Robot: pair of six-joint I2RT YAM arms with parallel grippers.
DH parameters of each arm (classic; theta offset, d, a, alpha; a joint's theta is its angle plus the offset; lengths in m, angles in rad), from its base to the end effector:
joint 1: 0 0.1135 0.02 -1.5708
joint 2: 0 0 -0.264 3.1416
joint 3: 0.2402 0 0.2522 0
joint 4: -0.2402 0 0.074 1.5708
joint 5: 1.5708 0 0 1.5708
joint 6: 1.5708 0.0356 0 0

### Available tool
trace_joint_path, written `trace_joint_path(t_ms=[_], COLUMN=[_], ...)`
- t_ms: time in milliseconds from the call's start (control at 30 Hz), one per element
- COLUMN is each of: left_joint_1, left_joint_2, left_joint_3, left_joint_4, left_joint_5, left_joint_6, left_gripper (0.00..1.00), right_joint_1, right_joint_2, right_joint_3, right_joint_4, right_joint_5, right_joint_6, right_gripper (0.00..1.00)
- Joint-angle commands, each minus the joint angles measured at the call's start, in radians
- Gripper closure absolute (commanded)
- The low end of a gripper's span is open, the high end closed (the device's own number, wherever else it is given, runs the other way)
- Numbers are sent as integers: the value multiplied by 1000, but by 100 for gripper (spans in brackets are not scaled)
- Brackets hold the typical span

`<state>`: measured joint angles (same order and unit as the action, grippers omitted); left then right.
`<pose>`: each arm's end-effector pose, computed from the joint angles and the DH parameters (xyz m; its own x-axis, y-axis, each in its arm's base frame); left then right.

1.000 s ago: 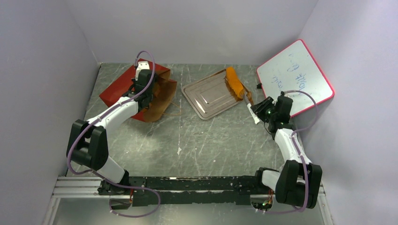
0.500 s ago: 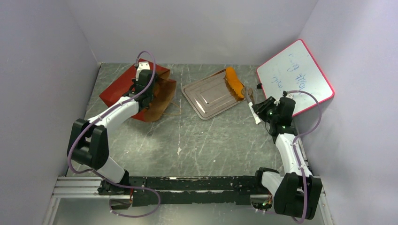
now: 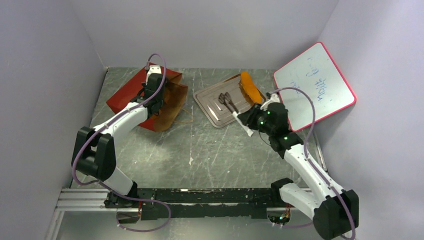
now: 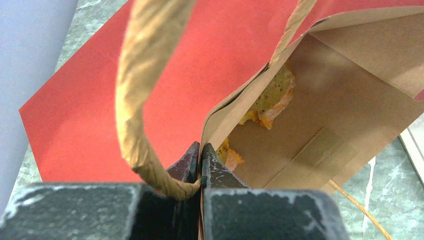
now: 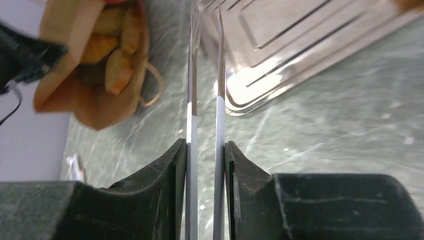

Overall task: Take the fake bread out of the paper bag
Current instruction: Take out the fake bread from the paper bag.

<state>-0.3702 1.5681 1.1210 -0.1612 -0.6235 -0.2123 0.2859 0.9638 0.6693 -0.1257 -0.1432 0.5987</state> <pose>0.3343 -0.1075 0.2669 -0.4886 0.0061 -0.8725 -0.2618 0.9529 0.1533 0.2106 0.0672 0.2721 -0.5511 0.4194 -0.7214 -0.1133 0.8189 0.5626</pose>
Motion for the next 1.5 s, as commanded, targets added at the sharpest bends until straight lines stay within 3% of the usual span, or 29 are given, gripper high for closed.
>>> trace_joint_path(t_ms=[0,233,500,1000,1467], left_joint_1=[-3,-4,-12,-17,-18], left_joint_2=[-16,-42,-78,-150,-184], left_joint_3=[27,20,5,-59,-96], left_joint_4=[-14,-31,-51,-63,-52], left_joint_5=[35,50,56,61,69], left_joint_6=[18,16,7,-18,-22], left_gripper=[93,93,93,93,93], right_joint_1=[167,422,535,543,541], right_joint_2=[15,142,335,632,753], right_joint_3=[60,104,161,270,314], right_joint_4=[50,143,292,441,487], right_joint_5=[95,177,196,200,182], right_joint_6=[46,114,215,401,500], right_gripper=[69,70,69,66,59])
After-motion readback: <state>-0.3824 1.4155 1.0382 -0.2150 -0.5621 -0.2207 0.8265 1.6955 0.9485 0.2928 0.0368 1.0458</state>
